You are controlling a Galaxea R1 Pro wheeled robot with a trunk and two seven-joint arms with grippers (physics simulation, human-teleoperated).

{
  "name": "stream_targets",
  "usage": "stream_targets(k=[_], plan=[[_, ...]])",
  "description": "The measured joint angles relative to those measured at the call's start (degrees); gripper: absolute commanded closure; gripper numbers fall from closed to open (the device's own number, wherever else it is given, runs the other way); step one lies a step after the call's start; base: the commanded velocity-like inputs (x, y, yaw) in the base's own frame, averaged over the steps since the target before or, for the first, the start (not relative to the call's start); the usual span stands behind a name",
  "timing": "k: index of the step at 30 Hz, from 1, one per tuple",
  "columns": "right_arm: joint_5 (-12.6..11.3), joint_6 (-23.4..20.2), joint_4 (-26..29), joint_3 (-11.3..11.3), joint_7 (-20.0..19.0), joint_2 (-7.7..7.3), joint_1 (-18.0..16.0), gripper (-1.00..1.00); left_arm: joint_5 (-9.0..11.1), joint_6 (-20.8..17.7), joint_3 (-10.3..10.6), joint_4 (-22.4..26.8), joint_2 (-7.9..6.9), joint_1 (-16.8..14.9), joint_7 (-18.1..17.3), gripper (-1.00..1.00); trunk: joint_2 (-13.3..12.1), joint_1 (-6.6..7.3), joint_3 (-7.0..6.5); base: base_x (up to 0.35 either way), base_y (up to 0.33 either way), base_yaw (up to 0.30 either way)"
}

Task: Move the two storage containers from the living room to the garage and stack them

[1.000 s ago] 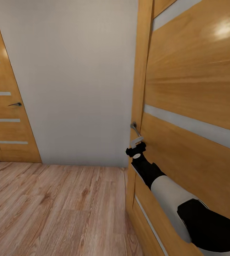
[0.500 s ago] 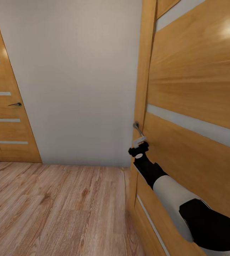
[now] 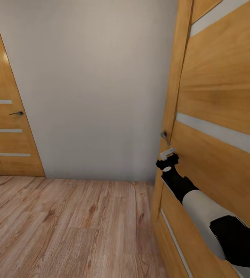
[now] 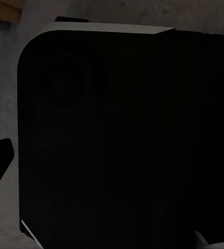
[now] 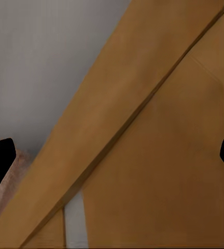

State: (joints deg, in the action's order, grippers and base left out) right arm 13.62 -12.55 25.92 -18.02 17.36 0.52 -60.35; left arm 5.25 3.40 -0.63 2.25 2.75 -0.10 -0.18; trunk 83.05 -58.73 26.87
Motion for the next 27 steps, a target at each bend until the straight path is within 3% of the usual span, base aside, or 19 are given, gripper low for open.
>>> stream_targets(k=[4,16,27], plan=[[0.0,0.0,0.0,0.2,0.1,-0.89,0.0,-1.0,0.0,0.0,0.0,0.0,0.04,0.0,0.0,-1.0,0.0,0.0,0.0,0.0,0.0,0.0],[0.2,-0.1,0.0,0.2,0.1,-1.23,0.0,-1.0,0.0,0.0,0.0,0.0,-0.01,0.0,0.0,-1.0,0.0,0.0,0.0,0.0,0.0,0.0],[-0.1,0.1,0.0,1.3,0.0,-5.76,-0.1,-1.0,0.0,0.0,0.0,0.0,0.0,0.0,0.0,-1.0,0.0,0.0,0.0,0.0,0.0,0.0]])
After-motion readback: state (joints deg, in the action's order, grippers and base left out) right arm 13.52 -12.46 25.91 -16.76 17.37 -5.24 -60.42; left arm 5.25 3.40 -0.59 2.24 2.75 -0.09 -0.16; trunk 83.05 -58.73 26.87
